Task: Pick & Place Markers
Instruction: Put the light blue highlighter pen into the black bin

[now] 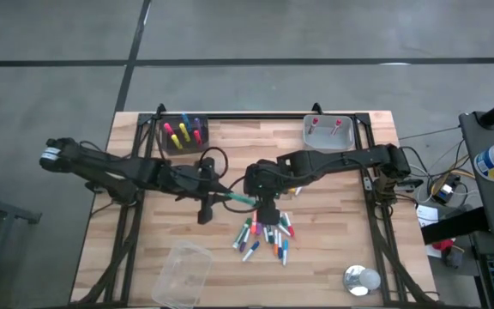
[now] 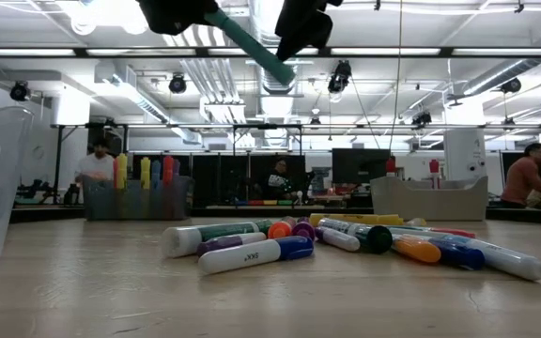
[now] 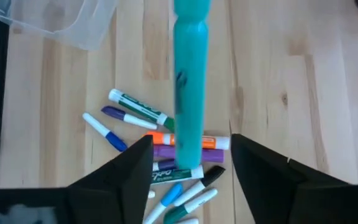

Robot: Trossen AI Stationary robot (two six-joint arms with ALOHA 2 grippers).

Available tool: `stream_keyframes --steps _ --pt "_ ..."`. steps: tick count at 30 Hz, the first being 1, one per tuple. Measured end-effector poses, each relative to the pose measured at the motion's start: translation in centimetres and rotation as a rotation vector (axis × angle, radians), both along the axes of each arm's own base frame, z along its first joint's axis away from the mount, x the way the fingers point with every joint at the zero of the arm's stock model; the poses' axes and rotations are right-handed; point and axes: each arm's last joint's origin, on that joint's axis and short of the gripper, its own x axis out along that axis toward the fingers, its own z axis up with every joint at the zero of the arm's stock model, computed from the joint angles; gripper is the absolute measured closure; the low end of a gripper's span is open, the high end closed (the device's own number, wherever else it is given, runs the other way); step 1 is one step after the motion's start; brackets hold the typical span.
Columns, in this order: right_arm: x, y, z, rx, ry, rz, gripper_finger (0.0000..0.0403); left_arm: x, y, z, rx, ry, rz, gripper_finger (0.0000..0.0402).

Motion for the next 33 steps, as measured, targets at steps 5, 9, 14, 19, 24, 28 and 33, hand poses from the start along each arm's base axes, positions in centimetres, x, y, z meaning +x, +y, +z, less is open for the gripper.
stream_keyframes --steps 5,9,14,19,24,28,33 --pt "0.0 0.2 -0.2 -0.071 -0.006 -0.056 0.0179 -1.0 0.4 1.1 0.007 0.107 0.087 0.0333" --pt "0.1 1.0 -0.8 -0.172 -0.041 -0.09 0.0179 -1.9 0.9 1.9 0.021 0.195 0.159 0.0333" --pt "0.7 2.3 -1.5 -0.187 -0.137 -0.075 0.0179 -3.3 1.7 3.0 0.046 0.298 0.237 0.0333" --pt "1.2 4.2 -1.5 -0.184 -0.302 0.005 0.0183 -4.5 2.8 4.2 0.052 0.368 0.321 0.0333" --pt "1.0 5.5 -2.1 -0.175 -0.462 0.063 0.0183 -5.0 3.9 4.7 0.042 0.403 0.376 0.0333" --pt "0.1 5.9 -2.6 -0.108 -0.581 0.129 0.0184 -5.4 4.7 4.9 0.038 0.422 0.412 0.0333" --pt "-1.8 5.9 -2.6 -0.071 -0.698 0.219 0.0184 -6.0 6.1 4.6 0.026 0.497 0.473 0.0333"
